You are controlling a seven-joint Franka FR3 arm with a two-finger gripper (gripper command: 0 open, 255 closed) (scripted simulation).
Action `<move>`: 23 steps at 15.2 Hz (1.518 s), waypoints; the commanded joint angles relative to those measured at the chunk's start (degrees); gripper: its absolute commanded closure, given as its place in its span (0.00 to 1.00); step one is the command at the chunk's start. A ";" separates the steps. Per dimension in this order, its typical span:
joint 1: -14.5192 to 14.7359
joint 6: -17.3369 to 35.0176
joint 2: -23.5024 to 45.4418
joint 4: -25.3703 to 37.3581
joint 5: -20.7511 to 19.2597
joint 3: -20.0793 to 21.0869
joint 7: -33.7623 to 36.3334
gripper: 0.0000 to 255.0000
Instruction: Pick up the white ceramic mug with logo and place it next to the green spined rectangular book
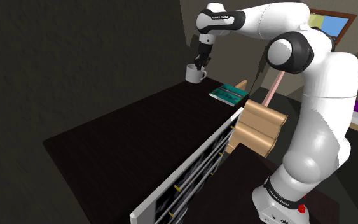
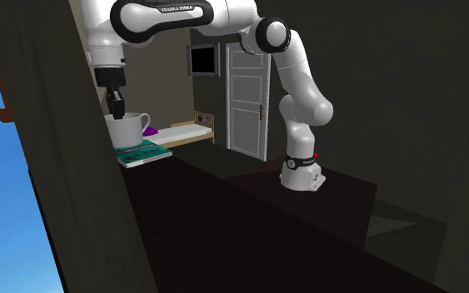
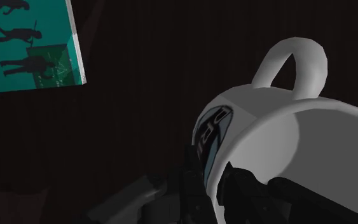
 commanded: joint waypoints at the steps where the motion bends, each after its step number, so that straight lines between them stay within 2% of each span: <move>1: -1.61 -1.73 2.72 4.35 0.37 -0.50 -1.98 1.00; 6: -6.38 -7.48 11.80 18.90 1.42 -1.42 -6.67 1.00; 8: -8.57 -11.23 17.20 27.99 1.90 -1.57 -8.24 1.00; 9: -10.15 -14.91 22.16 36.60 2.25 -1.53 -8.99 1.00; 15: -9.46 -7.67 18.70 25.86 2.05 -1.65 -9.50 1.00; 23: -8.99 -0.63 17.45 17.53 2.07 -1.69 -9.96 1.00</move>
